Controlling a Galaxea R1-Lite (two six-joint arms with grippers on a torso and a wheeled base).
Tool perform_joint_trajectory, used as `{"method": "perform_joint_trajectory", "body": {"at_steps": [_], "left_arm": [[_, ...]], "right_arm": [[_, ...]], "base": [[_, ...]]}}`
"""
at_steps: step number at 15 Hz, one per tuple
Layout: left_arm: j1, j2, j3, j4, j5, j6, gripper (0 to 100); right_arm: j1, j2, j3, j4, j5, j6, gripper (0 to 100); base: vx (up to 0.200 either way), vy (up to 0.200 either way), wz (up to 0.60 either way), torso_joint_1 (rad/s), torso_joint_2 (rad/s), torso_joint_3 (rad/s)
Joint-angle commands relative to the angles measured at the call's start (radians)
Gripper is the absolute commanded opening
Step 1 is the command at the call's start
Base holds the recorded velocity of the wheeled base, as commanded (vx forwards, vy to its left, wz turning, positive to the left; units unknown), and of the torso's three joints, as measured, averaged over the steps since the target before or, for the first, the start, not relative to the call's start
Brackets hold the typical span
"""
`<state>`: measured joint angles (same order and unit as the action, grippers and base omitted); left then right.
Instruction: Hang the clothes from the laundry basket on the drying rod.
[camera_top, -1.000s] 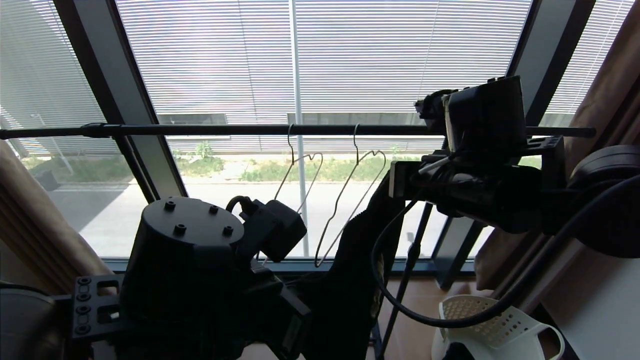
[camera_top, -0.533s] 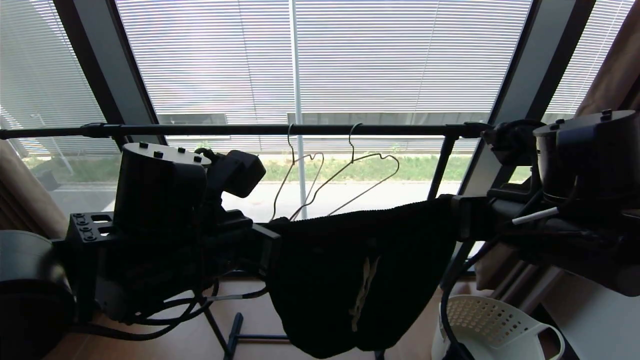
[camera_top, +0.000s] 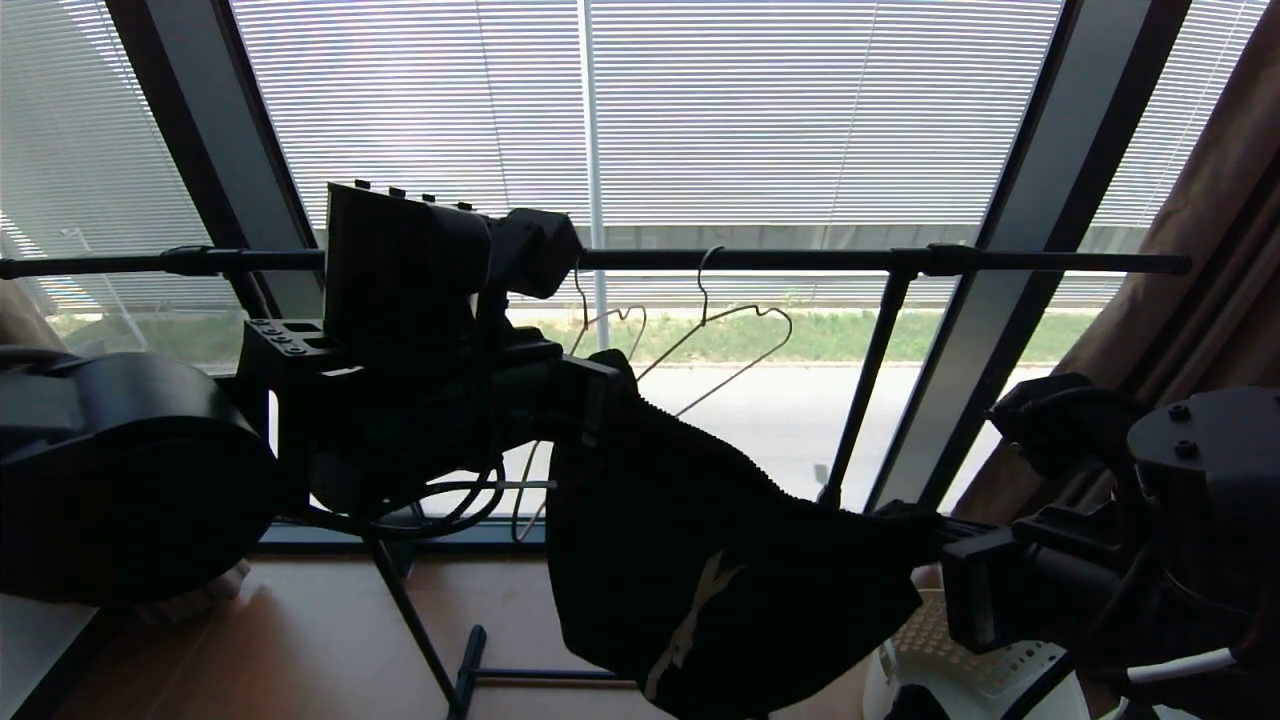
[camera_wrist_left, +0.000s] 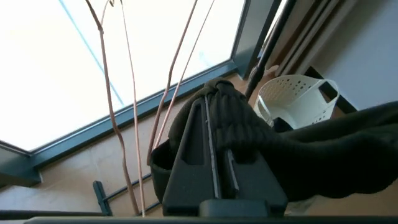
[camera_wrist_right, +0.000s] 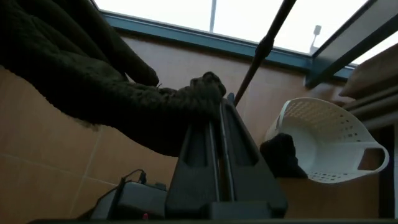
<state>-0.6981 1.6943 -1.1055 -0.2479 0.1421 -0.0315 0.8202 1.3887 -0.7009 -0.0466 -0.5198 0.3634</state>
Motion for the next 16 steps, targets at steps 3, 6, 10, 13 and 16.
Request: {"method": "perform_joint_trajectory", "body": {"at_steps": [3, 6, 10, 13, 16], "left_arm": [[-0.021, 0.019, -0.037, 0.001, 0.017, 0.013, 0], [-0.035, 0.025, -0.088, 0.001, 0.037, 0.013, 0], [-0.044, 0.033, -0.108, 0.001, 0.088, 0.013, 0], [-0.046, 0.035, -0.109, -0.001, 0.117, 0.013, 0], [-0.046, 0.035, -0.106, -0.001, 0.129, 0.012, 0]], "right_arm": [[0.007, 0.009, 0.052, -0.012, 0.003, -0.003, 100], [0.050, 0.012, 0.169, -0.090, 0.049, -0.054, 100], [0.094, 0.053, 0.265, -0.210, 0.095, -0.182, 100], [0.097, 0.055, 0.271, -0.295, 0.150, -0.261, 100], [0.096, 0.033, 0.291, -0.372, 0.193, -0.317, 100]], "base": [[0.000, 0.000, 0.00, 0.000, 0.00, 0.000], [0.000, 0.000, 0.00, 0.000, 0.00, 0.000], [0.000, 0.000, 0.00, 0.000, 0.00, 0.000], [0.000, 0.000, 0.00, 0.000, 0.00, 0.000], [0.000, 0.000, 0.00, 0.000, 0.00, 0.000]]}}
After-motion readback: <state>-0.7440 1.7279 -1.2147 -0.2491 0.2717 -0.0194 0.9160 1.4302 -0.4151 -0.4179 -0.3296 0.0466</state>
